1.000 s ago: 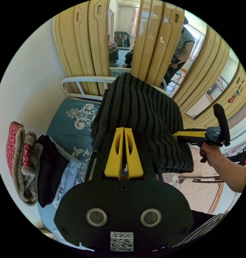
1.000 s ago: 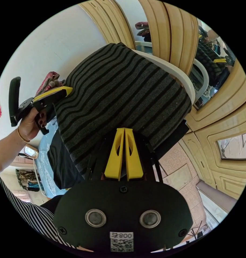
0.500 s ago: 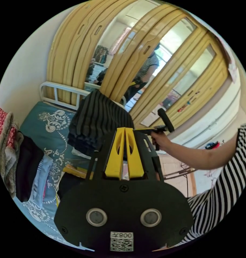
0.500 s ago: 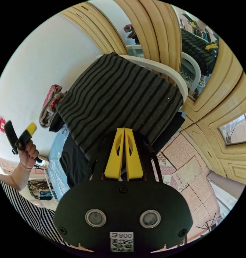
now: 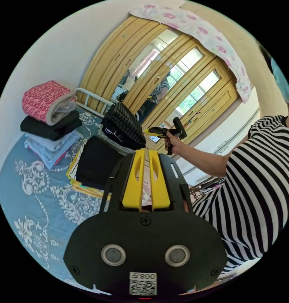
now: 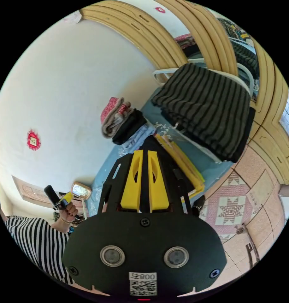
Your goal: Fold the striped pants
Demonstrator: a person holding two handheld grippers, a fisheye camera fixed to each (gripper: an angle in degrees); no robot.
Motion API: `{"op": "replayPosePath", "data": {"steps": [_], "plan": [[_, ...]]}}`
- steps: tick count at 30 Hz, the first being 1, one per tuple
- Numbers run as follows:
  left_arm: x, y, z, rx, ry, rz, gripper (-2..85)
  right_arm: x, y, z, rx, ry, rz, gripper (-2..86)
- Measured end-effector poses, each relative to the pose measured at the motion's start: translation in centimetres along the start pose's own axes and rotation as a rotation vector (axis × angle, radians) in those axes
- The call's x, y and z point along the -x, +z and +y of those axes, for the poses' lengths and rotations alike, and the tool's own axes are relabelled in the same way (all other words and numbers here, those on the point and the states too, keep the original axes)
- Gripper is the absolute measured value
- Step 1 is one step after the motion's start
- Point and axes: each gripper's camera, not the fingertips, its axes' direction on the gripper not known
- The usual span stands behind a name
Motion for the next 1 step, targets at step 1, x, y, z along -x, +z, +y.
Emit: {"op": "replayPosePath", "data": {"steps": [1], "plan": [[-0.41,-3.13,1.06,-0.006,-0.020,-0.005,1.7,1.59,0.76,0.60,0.002,-0.007,-0.028,4.4]]}}
